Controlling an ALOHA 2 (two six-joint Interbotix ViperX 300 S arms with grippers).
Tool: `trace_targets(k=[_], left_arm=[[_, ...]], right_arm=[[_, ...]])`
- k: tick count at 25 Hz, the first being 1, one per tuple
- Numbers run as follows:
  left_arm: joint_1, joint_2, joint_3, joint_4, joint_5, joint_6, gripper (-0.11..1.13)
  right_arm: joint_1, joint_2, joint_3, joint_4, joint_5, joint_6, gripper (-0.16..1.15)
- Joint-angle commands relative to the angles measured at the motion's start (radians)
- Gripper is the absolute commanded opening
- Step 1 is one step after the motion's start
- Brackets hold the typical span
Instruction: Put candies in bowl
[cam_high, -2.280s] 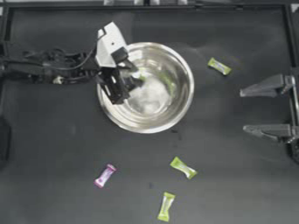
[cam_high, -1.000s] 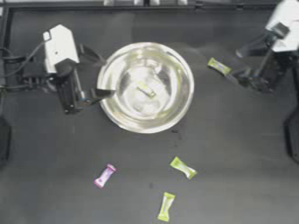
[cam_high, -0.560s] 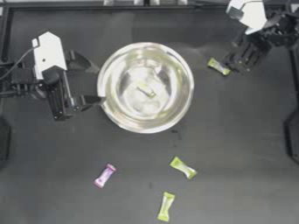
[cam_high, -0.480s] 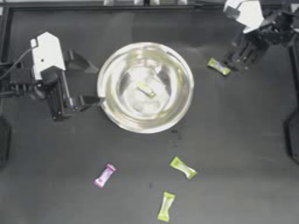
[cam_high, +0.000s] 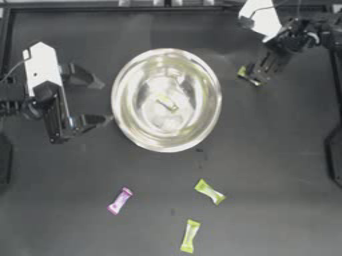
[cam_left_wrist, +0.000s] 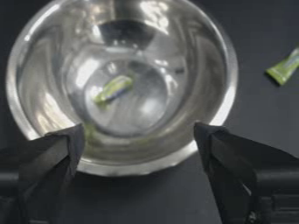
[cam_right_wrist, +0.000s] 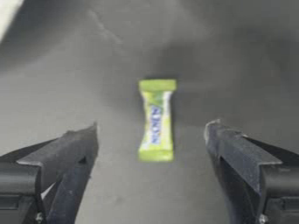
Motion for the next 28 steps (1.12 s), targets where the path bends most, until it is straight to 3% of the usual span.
trace_targets(k=[1, 28], left_arm=[[-0.018, -0.018, -0.008, 0.002, 0.011, 0.003, 1.03], [-0.031, -0.018, -0.008, -0.002, 0.02, -0.003, 1.02]], right_arm=[[-0.003, 0.014, -0.006, 0.003, -0.018, -0.005, 1.0], [-0.006, 0.149, -0.008, 0.006, -0.063, -0.058, 1.0]])
